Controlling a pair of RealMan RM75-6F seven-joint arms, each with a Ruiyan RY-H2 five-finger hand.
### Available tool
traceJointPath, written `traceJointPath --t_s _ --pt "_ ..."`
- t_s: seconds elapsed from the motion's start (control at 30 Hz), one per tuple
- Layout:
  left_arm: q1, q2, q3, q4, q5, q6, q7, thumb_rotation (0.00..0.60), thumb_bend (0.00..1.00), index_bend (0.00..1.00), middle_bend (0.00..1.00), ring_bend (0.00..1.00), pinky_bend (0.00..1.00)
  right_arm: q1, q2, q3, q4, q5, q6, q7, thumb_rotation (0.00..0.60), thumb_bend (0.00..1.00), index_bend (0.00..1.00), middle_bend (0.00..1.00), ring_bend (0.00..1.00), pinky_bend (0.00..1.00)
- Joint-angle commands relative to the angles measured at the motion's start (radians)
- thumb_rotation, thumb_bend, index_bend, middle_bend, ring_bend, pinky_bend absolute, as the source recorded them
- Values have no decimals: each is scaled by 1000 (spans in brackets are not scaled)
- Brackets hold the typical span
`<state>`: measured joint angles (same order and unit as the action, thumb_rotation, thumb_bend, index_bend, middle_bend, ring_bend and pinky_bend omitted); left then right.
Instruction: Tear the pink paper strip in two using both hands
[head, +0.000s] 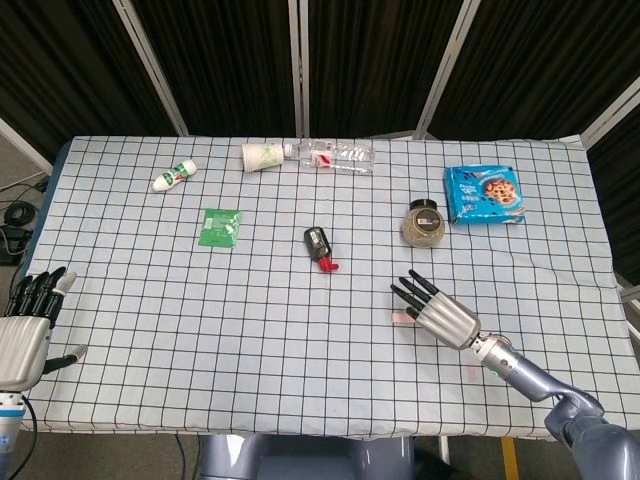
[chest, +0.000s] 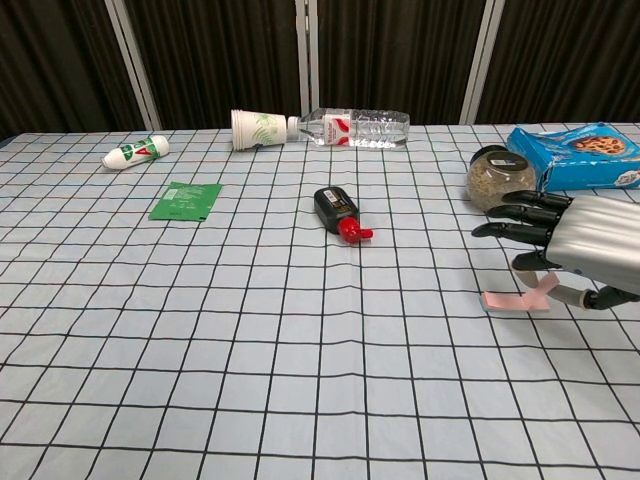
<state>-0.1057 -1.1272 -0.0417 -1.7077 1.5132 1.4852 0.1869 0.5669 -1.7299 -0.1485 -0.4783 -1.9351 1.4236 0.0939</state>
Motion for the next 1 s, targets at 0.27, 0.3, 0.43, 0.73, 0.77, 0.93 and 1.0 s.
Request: traceJointPath --t_s 0.27,0.3,0.43,0.73,0.77,0.93,1.0 --pt "-2 -1 1 0 -3 -4 1 600 0 0 0 0 0 6 -3 -6 -8 26 14 48 600 381 654 110 0 0" --pt "-3 -1 1 0 -4 -5 0 600 0 0 0 0 0 7 -2 -5 -12 28 18 49 600 386 661 113 0 0" --pt "-5 0 0 2 -9 -11 -2 600 0 0 0 0 0 18 3 1 -40 36 33 52 600 402 679 119 0 0" --pt "-48 -12 -10 35 9 -60 -78 600 0 0 0 0 0 84 72 60 -270 79 15 23 600 404 697 123 0 0" --pt "-65 -21 -12 45 21 -77 -116 600 0 0 0 0 0 101 88 80 -329 91 6 14 600 405 698 123 0 0" --pt "-131 -78 -32 151 74 -111 -256 600 0 0 0 0 0 153 160 156 -589 160 -83 -59 600 413 703 130 0 0" --pt "-157 -105 -41 181 82 -124 -290 600 0 6 0 0 0 170 183 188 -689 200 -133 -104 600 414 704 133 0 0"
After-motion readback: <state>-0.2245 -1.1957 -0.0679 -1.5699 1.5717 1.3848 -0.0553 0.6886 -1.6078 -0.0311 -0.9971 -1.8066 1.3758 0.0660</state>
